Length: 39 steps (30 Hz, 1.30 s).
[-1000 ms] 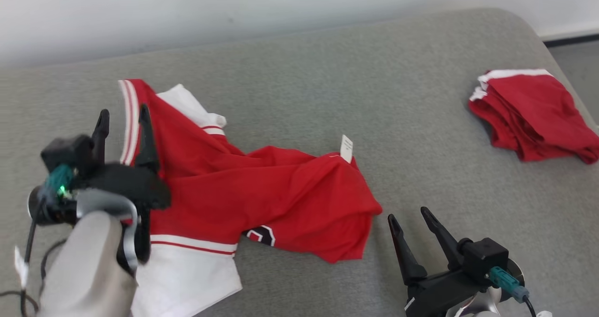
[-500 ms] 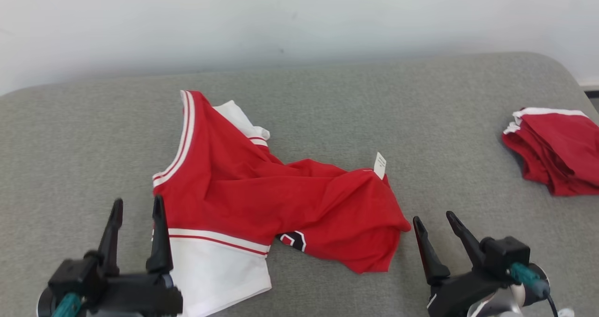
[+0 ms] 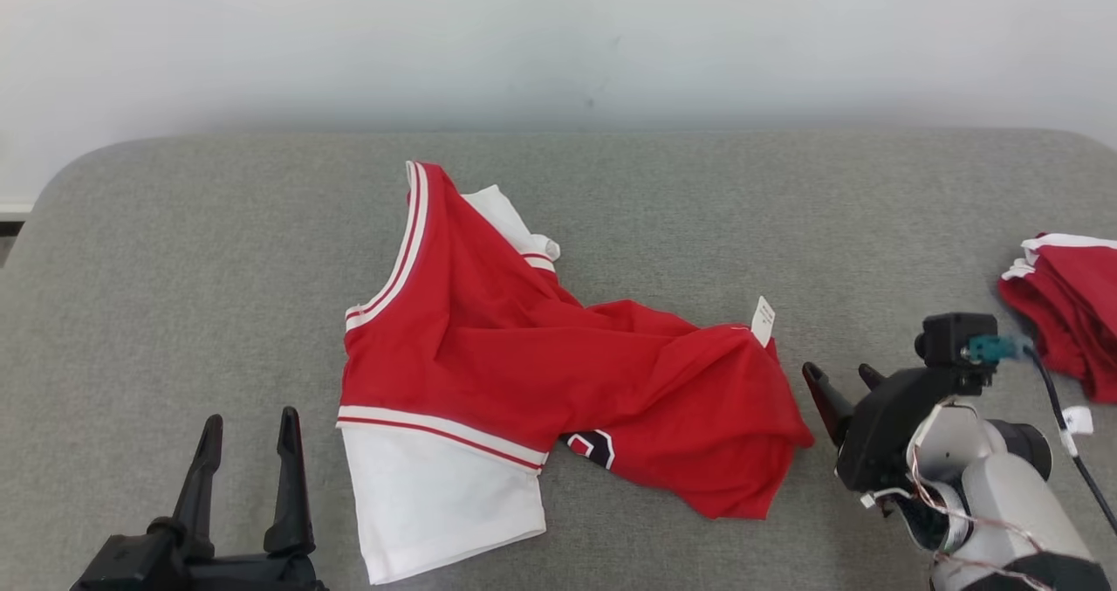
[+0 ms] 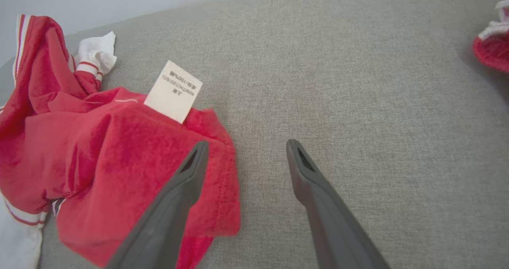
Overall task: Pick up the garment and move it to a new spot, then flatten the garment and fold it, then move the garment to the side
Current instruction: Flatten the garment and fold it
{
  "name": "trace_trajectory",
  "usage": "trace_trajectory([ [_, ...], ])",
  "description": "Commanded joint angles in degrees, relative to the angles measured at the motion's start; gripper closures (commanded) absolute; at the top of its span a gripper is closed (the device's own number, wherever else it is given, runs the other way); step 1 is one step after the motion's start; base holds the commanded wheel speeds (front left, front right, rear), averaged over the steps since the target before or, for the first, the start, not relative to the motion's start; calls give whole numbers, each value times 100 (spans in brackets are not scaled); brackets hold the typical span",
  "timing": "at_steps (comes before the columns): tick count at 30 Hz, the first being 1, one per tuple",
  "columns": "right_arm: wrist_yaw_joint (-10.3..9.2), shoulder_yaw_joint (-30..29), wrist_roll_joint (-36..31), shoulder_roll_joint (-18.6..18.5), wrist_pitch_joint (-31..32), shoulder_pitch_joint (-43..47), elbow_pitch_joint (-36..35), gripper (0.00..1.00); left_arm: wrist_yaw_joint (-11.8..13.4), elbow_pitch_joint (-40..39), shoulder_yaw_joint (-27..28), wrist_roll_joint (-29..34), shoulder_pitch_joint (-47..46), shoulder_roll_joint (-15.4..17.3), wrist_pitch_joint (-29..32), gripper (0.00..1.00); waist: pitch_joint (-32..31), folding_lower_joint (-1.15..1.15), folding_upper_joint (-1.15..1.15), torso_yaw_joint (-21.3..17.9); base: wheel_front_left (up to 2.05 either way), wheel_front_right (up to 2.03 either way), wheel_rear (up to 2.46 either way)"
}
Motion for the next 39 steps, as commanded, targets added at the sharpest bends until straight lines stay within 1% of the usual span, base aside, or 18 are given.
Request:
trace_trajectory([
  [1, -14, -78, 10, 34, 226, -142, 185, 0, -36, -18, 27, 50, 60, -25, -2, 0, 63, 1, 0, 81, 0, 0, 0],
  [4, -14, -123, -40, 60, 653, -428, 532, 0, -86, -21, 60, 104, 18, -47, -2, 0, 147, 1, 0, 150, 0, 0, 0],
  [6, -15, -63, -52, 87, 817, -573, 705, 0, -106, -29, 84, 121, -29, -65, -3, 0, 209, 1, 0, 192, 0, 0, 0],
  [13, -14, 97, -107, 159, 993, -808, 1155, 0, -179, -12, 128, 174, -184, -118, -3, 0, 399, 1, 0, 313, 0, 0, 0],
  [14, -14, 153, -124, 161, 1008, -815, 1202, 20, -192, -9, 135, 180, -195, -125, -3, 0, 415, 1, 0, 325, 0, 0, 0],
  [15, -14, 205, -130, 155, 959, -827, 1213, 73, -201, -4, 142, 183, -200, -130, -3, 0, 430, 1, 0, 335, 0, 0, 0],
  [16, -14, 248, -158, 136, 867, -852, 1196, 100, -205, -2, 154, 185, -211, -135, -3, 0, 443, 1, 0, 339, 0, 0, 0],
  [19, -14, 229, -385, -56, 388, -1019, 1085, 100, -195, 2, 182, 194, -247, -148, -3, 0, 473, 1, 0, 336, 0, 0, 0],
  [23, -14, 133, -1003, -211, -438, -1317, 939, 100, -193, 5, 234, 193, -269, -162, -3, 0, 467, 1, 0, 300, 0, 0, 0],
  [27, -15, 77, -1597, -288, -1357, -1714, 825, 100, -179, -2, 278, 176, -297, -178, -3, 0, 453, 1, 0, 226, 0, 0, 0],
  [28, -15, 88, -1787, -326, -1781, -1898, 787, 100, -185, 4, 275, 175, -308, -181, -3, 0, 442, 1, 0, 195, 0, 0, 0],
  [29, -15, 100, -1860, -340, -1980, -1988, 774, 100, -183, 13, 273, 175, -302, -182, -2, 0, 433, 1, 0, 178, 0, 0, 0],
  [30, -15, 100, -1860, -340, -1980, -1988, 774, 100, -183, 13, 273, 175, -302, -182, -2, 0, 433, 1, 0, 178, 0, 0, 0],
  [35, -15, 399, -1921, -413, -2898, -2431, 819, 100, -176, 28, 307, 167, -309, -190, -3, 0, 398, 1, 0, 86, 0, 0, 0],
  [36, -15, 478, -1912, -430, -2977, -2439, 846, 100, -171, 31, 311, 168, -292, -193, -3, 0, 383, 1, 0, 66, 0, 0, 0],
  [39, -15, 680, -1684, -486, -2935, -2246, 870, 100, -166, 37, 313, 166, -230, -196, -3, 0, 338, 1, 0, 21, 0, 0, 0],
])
